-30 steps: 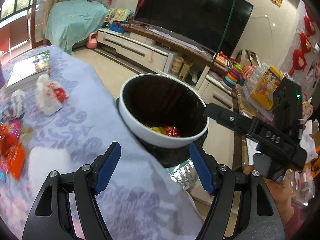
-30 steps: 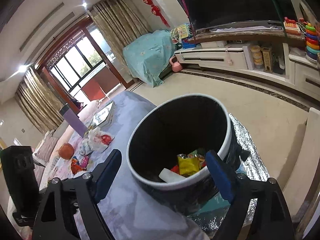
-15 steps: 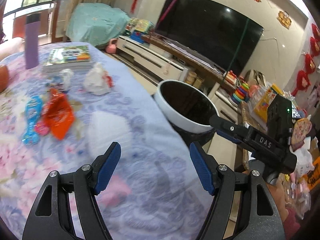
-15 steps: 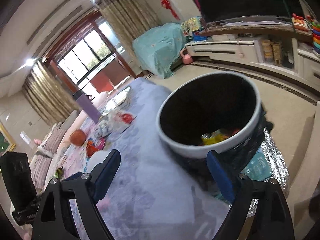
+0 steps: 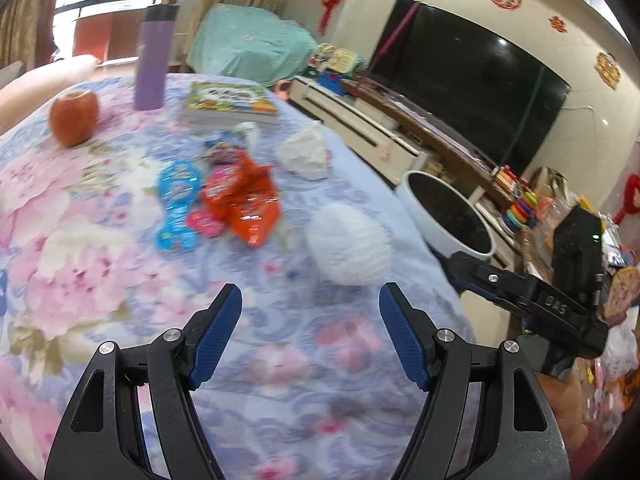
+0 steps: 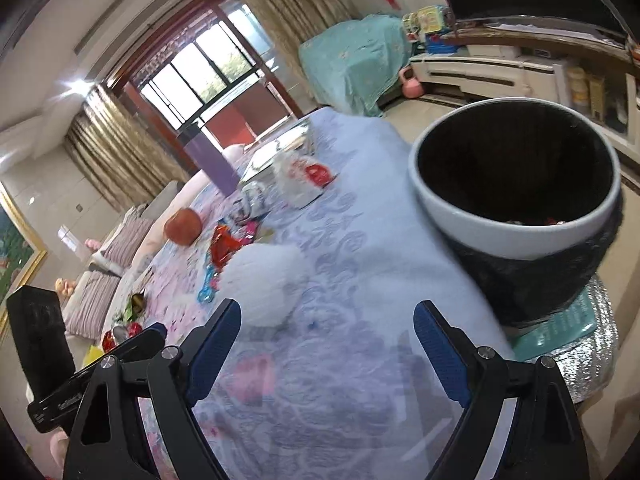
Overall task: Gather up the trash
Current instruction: 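Move both open tools back over the table toward the remaining trash, then grasp the orange snack bag with the left tool while the right tool grasps the white mesh net, then carry the orange bag and white mesh net over the trash bin, then open both tools to drop the orange bag and mesh net into the bin, then move both open tools back over the table, then grasp the blue AD candy pack with the left tool while the right tool grasps the pink AD candy pack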
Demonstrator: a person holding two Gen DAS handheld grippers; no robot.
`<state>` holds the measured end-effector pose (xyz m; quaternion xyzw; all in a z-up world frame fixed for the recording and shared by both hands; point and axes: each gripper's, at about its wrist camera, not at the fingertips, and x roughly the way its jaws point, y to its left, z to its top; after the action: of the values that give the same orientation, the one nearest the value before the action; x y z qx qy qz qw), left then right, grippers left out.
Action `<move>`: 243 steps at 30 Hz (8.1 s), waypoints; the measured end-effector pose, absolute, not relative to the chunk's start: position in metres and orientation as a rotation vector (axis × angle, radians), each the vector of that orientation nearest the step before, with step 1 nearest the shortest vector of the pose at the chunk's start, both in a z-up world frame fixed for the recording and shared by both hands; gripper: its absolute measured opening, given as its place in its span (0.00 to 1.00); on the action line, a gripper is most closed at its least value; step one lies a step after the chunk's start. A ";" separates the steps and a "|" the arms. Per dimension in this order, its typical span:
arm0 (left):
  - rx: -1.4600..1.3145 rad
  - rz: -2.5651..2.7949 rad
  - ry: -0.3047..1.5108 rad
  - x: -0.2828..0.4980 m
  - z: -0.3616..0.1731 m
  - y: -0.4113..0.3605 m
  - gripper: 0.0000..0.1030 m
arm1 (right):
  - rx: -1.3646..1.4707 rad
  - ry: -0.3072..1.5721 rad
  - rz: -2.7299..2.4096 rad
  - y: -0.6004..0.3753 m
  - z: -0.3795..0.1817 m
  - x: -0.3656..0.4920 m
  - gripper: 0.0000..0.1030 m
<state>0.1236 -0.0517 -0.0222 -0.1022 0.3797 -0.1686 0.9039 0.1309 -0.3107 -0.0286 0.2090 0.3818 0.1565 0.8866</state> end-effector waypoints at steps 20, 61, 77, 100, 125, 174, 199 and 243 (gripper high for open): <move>-0.189 -0.275 0.823 0.157 -0.040 -0.018 0.71 | 0.380 0.839 0.409 -0.260 -0.036 0.150 0.87; -0.121 -0.311 0.846 0.244 -0.046 -0.053 0.31 | 0.422 0.843 0.395 -0.270 -0.051 0.182 0.85; -0.048 -0.348 0.823 0.255 -0.040 -0.078 0.03 | 0.428 0.829 0.416 -0.291 -0.044 0.163 0.17; -0.051 -0.533 0.808 0.194 -0.015 -0.164 0.03 | 0.457 0.713 0.302 -0.368 -0.012 0.131 0.14; 0.020 -0.620 0.788 0.221 0.002 -0.251 0.03 | 0.481 0.685 0.200 -0.439 -0.013 0.154 0.14; 0.022 -0.583 0.858 0.231 -0.025 -0.262 0.48 | 0.508 0.732 0.142 -0.464 -0.022 0.168 0.65; -0.161 -0.328 0.855 0.179 -0.037 -0.100 0.60 | 0.452 0.774 0.320 -0.337 -0.023 0.154 0.89; -0.293 -0.139 0.852 0.182 -0.077 0.078 0.34 | 0.264 0.895 0.412 -0.159 -0.052 0.216 0.80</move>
<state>0.1819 0.0781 -0.0769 -0.1415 0.4114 -0.0671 0.8979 0.2156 -0.1587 -0.0525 0.1262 0.4284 0.1972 0.8727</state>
